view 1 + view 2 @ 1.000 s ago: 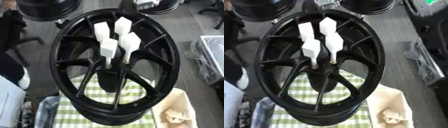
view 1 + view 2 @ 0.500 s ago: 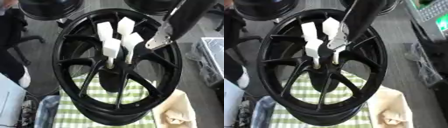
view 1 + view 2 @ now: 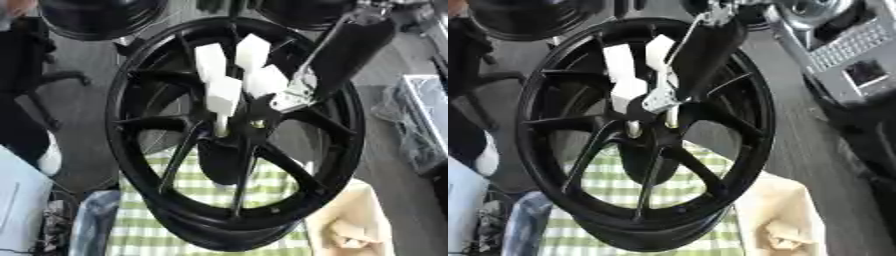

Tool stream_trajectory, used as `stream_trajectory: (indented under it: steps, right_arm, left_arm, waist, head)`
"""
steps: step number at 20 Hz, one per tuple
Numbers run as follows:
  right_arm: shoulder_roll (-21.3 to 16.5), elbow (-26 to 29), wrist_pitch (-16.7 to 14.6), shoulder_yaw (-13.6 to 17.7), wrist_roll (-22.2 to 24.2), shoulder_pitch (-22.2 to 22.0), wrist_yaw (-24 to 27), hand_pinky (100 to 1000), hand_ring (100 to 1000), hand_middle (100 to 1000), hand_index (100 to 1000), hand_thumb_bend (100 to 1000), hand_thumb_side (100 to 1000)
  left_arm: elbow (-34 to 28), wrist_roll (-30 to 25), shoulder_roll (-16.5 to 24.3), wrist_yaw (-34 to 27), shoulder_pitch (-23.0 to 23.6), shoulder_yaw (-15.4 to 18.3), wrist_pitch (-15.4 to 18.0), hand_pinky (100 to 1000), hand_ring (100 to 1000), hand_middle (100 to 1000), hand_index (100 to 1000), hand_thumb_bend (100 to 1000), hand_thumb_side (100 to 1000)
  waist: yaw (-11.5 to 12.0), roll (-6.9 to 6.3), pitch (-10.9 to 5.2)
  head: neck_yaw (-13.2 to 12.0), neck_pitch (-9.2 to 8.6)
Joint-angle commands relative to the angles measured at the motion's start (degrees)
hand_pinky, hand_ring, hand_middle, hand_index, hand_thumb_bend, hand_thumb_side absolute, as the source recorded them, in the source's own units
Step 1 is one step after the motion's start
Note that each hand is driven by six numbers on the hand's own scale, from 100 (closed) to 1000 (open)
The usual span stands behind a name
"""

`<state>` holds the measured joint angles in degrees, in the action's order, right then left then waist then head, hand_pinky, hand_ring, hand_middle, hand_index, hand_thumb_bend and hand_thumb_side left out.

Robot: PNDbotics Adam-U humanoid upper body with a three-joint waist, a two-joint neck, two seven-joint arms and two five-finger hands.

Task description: Pull the pin out of the wheel hub.

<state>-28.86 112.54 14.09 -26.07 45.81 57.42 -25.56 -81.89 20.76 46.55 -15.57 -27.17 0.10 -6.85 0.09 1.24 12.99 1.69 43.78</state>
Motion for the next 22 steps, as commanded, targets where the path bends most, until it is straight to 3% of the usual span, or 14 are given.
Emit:
stream_trajectory:
  steps: [1, 12, 22]
  right_arm:
    - [0.46, -1.41, -1.48, -0.09, 0.03, 0.13, -3.30, 740, 745, 743, 822, 617, 169]
    - [0.42, -5.43, -6.41, -0.79, -0.73, -2.67, -7.33, 722, 683, 687, 776, 522, 100]
    - [-1.55, -7.66, -6.94, -0.42, -3.26, -4.47, -7.91, 739, 717, 704, 763, 490, 100]
  left_arm:
    - [-0.52, 0.12, 2.48, -0.06, -0.25, 0.43, -0.18, 874, 860, 878, 924, 478, 785]
    - [-0.25, 0.61, 2.04, -0.41, 0.71, 0.86, -0.32, 889, 858, 876, 918, 479, 782]
    - [-0.20, 0.61, 1.61, -0.46, 1.09, 0.80, -0.50, 890, 857, 873, 911, 478, 782]
  waist:
    - [0.09, -0.38, -0.58]
    - [0.20, -0.67, 0.32]
    - [0.18, -0.81, 0.80]
  head:
    - [0.35, 0.33]
    - [0.35, -0.32]
    - [-0.12, -0.61]
